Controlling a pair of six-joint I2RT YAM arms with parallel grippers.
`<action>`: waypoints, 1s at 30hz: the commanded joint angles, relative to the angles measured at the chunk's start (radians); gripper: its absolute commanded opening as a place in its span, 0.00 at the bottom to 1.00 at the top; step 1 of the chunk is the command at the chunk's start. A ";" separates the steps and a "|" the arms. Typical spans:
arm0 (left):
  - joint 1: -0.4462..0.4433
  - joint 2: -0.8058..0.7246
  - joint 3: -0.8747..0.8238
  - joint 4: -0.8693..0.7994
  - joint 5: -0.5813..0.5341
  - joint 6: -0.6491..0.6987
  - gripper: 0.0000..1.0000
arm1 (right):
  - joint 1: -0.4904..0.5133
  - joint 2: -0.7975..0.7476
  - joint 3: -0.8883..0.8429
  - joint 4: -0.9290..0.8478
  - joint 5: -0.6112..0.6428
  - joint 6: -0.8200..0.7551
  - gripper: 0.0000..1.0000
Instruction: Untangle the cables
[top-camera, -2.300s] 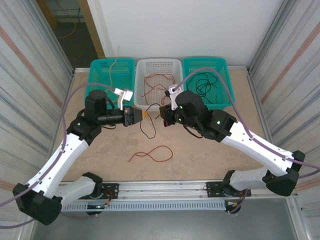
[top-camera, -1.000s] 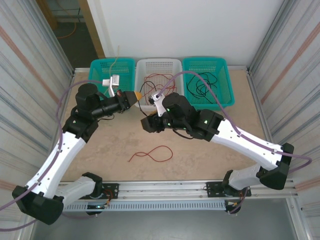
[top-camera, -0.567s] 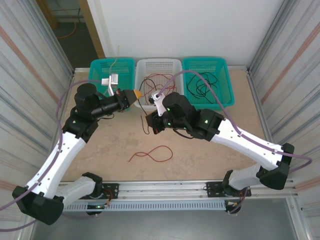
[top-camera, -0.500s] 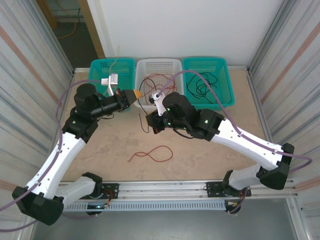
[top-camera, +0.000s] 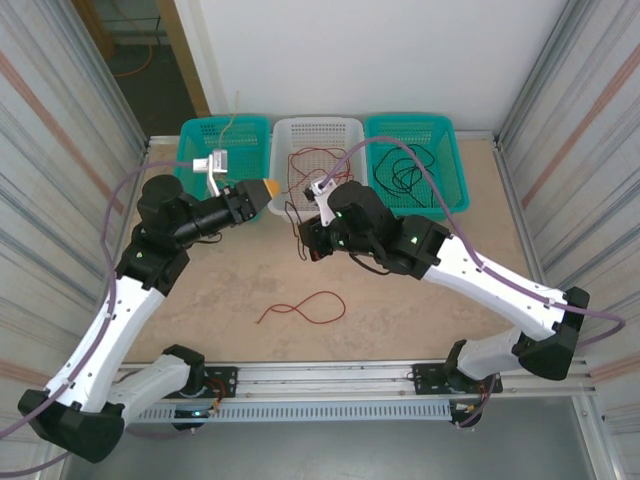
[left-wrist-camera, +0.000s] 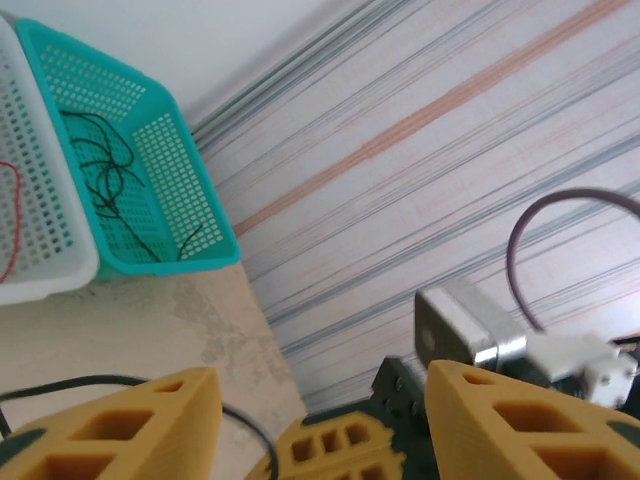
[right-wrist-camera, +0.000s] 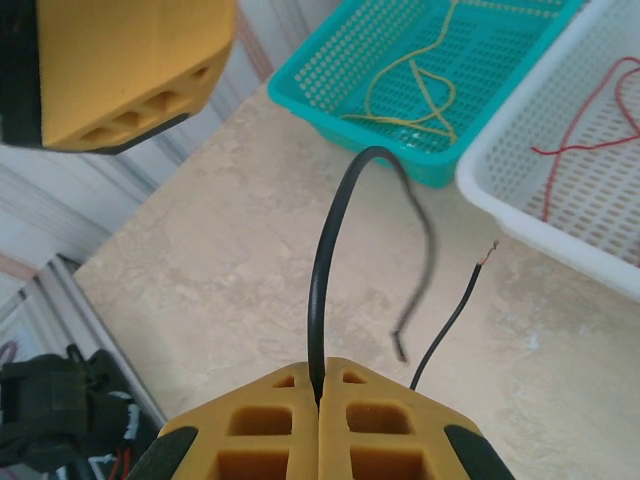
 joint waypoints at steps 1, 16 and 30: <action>0.010 -0.017 0.027 -0.081 -0.038 0.079 0.68 | -0.046 -0.045 0.042 -0.039 0.046 0.019 0.00; -0.011 0.043 -0.017 -0.515 -0.244 0.402 0.65 | -0.614 0.065 0.358 -0.313 -0.058 -0.027 0.00; -0.156 0.123 -0.082 -0.581 -0.357 0.477 0.58 | -0.927 0.368 0.497 -0.315 -0.232 -0.028 0.17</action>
